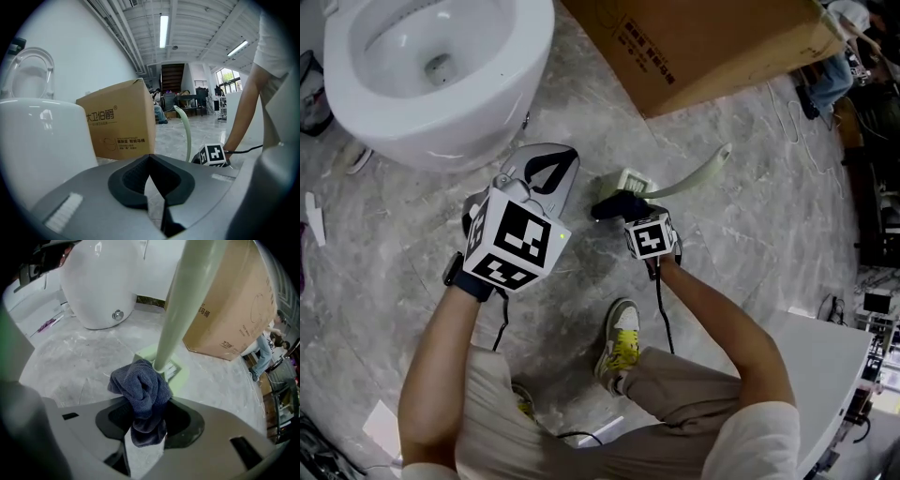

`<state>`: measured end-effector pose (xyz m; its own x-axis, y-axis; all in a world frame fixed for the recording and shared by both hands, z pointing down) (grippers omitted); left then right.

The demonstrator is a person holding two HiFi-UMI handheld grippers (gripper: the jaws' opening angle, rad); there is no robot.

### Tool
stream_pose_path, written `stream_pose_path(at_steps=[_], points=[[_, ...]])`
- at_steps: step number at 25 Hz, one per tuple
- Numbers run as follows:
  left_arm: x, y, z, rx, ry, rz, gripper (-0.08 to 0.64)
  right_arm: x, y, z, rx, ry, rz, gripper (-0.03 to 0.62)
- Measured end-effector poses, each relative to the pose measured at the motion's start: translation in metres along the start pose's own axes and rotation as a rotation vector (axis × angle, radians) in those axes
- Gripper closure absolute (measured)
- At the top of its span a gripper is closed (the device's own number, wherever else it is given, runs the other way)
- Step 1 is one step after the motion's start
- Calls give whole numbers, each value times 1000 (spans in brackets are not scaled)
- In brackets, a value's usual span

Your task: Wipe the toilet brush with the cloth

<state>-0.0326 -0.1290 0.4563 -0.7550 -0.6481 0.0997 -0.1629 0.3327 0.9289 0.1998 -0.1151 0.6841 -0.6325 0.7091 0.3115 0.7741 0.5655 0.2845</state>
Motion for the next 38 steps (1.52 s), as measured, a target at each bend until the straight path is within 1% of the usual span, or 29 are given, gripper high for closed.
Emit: stream_pose_path(at_steps=[4, 7, 10, 12, 14, 18, 20, 23, 25, 28, 30, 32, 33, 36, 38], points=[[-7, 2, -5, 5, 23, -11, 560, -14, 21, 3, 65, 39, -20, 420], [-12, 5, -10, 13, 37, -13, 560, -25, 31, 7, 69, 80, -27, 420], [-19, 7, -15, 22, 57, -17, 560, -27, 31, 11, 50, 119, 12, 420], [-21, 10, -19, 33, 66, -22, 560, -24, 26, 10, 38, 130, 48, 420], [-22, 14, -22, 44, 70, -24, 560, -21, 23, 5, 40, 129, 89, 420], [-21, 17, -24, 55, 67, -20, 560, -22, 23, -1, 65, 119, 140, 420], [-19, 17, -25, 57, 66, -18, 560, -20, 23, -4, 78, 115, 212, 420], [-18, 21, -25, 65, 65, -16, 560, -14, 22, -6, 90, 118, 372, 422], [-19, 22, -25, 71, 66, -17, 560, -8, 22, -6, 82, 112, 456, 423], [-22, 23, -24, 72, 71, -23, 560, 3, 22, -2, 44, 86, 510, 423], [-23, 22, -23, 70, 75, -27, 560, 10, 21, 1, 15, 75, 519, 423], [-24, 23, -23, 70, 77, -29, 560, 14, 18, 5, -21, 76, 500, 423], [-24, 22, -22, 70, 78, -29, 559, 15, 15, 8, -44, 81, 471, 422], [-26, 21, -22, 67, 82, -30, 560, 10, 4, 16, -115, 100, 347, 423], [-27, 21, -22, 67, 83, -31, 560, 4, -2, 19, -142, 100, 285, 423]])
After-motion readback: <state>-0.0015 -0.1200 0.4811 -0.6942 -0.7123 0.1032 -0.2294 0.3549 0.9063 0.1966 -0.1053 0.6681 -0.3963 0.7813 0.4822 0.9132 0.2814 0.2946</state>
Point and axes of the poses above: the fingertips, and each gripper's own axes: z backward along the fingers, x to its left, y out of its underside, the point moved 4 cm from there along z, backward along the fingers, and after that the axes turned 15 degrees about z, right-handed, at the moved point
